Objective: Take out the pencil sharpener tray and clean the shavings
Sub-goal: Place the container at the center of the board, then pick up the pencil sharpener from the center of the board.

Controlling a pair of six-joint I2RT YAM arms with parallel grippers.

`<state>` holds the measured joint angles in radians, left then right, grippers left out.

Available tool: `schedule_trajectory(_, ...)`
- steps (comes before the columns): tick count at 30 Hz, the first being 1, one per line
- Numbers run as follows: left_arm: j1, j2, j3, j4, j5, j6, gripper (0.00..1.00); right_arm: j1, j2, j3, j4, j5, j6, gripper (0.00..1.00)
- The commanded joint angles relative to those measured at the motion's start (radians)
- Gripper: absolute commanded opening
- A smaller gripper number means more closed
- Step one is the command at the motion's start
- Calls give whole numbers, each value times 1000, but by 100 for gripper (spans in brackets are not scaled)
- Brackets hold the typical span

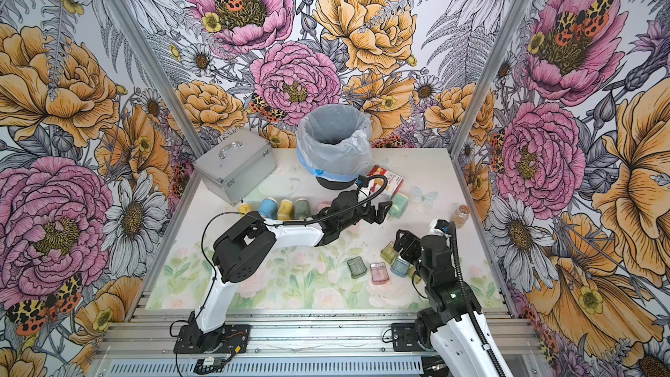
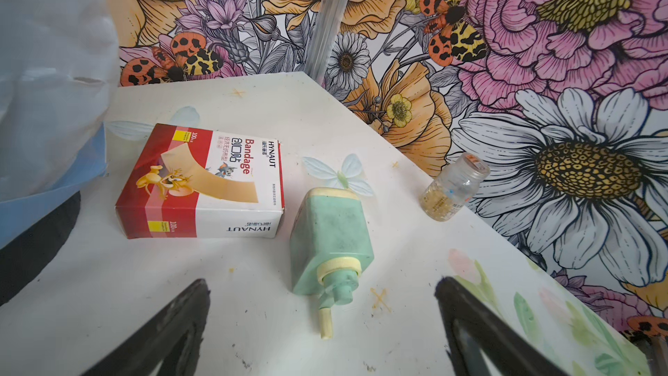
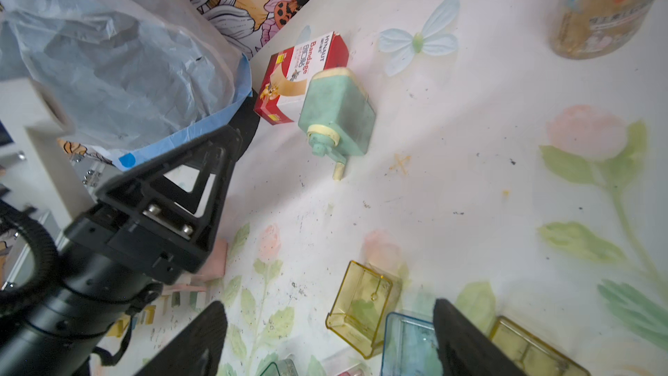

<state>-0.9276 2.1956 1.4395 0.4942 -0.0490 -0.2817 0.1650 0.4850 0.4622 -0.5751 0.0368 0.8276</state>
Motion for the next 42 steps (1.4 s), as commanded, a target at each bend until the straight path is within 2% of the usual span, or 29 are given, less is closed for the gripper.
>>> schedule_trajectory(1, 15, 56, 52, -4, 52, 7, 99, -105, 81, 39, 8, -205, -13, 89)
schedule_trajectory(5, 18, 117, 118, -29, 74, 18, 99, -285, 127, 17, 46, -389, -5, 88)
schedule_trajectory(10, 19, 173, 198, -72, 93, 39, 99, -480, 166, 0, 52, -544, -26, 87)
schedule_trajectory(16, 21, 222, 274, -101, 107, 50, 99, -645, 234, -22, 76, -668, -48, 86)
schedule_trajectory(30, 19, 339, 429, -190, 136, 55, 99, -701, 274, -30, 109, -678, -50, 86)
schedule_trajectory(42, 3, 423, 546, -266, 52, 30, 99, -711, 282, -37, 127, -680, -53, 85)
